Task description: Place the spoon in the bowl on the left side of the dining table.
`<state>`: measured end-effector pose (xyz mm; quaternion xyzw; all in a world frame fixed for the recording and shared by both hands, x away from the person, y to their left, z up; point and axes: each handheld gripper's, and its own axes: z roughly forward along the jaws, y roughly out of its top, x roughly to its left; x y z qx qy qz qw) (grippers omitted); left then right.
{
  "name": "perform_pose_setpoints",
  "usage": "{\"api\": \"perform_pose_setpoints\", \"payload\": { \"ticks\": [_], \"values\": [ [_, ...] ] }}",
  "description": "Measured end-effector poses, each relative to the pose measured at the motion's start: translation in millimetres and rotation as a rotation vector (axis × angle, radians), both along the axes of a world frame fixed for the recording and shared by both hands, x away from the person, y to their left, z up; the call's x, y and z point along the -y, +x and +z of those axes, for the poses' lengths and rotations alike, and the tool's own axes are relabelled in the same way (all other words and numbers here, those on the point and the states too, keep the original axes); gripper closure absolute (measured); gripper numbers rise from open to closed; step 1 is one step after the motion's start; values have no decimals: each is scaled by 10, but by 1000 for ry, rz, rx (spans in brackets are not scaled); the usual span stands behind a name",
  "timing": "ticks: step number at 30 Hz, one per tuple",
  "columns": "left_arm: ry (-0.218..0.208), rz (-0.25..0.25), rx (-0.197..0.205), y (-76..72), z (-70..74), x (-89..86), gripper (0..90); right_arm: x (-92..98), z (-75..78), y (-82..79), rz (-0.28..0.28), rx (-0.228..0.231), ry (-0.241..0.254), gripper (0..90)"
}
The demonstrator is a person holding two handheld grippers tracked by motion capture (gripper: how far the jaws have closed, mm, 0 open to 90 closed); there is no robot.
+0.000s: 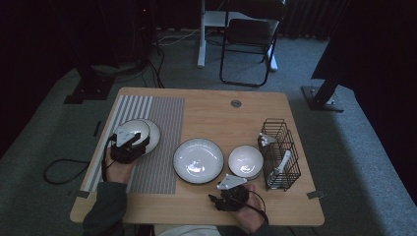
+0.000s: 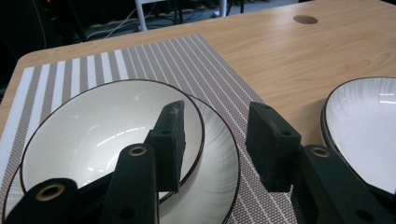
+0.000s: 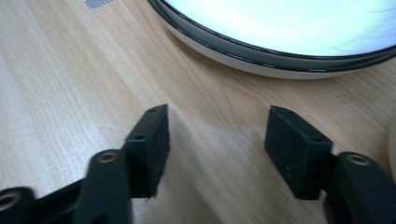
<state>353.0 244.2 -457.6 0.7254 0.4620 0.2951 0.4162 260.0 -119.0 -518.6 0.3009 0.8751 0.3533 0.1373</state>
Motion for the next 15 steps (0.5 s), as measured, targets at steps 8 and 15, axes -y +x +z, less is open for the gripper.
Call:
{"api": "perform_pose_setpoints", "payload": {
  "ticks": [8, 15],
  "values": [
    [0, -1, -1, -4, 5, 1, 581, 7, 138, -49, 15, 2, 28, 426],
    [-1, -8, -2, -3, 3, 13, 581, 42, 331, -64, 40, 41, 37, 423]
  ]
}}
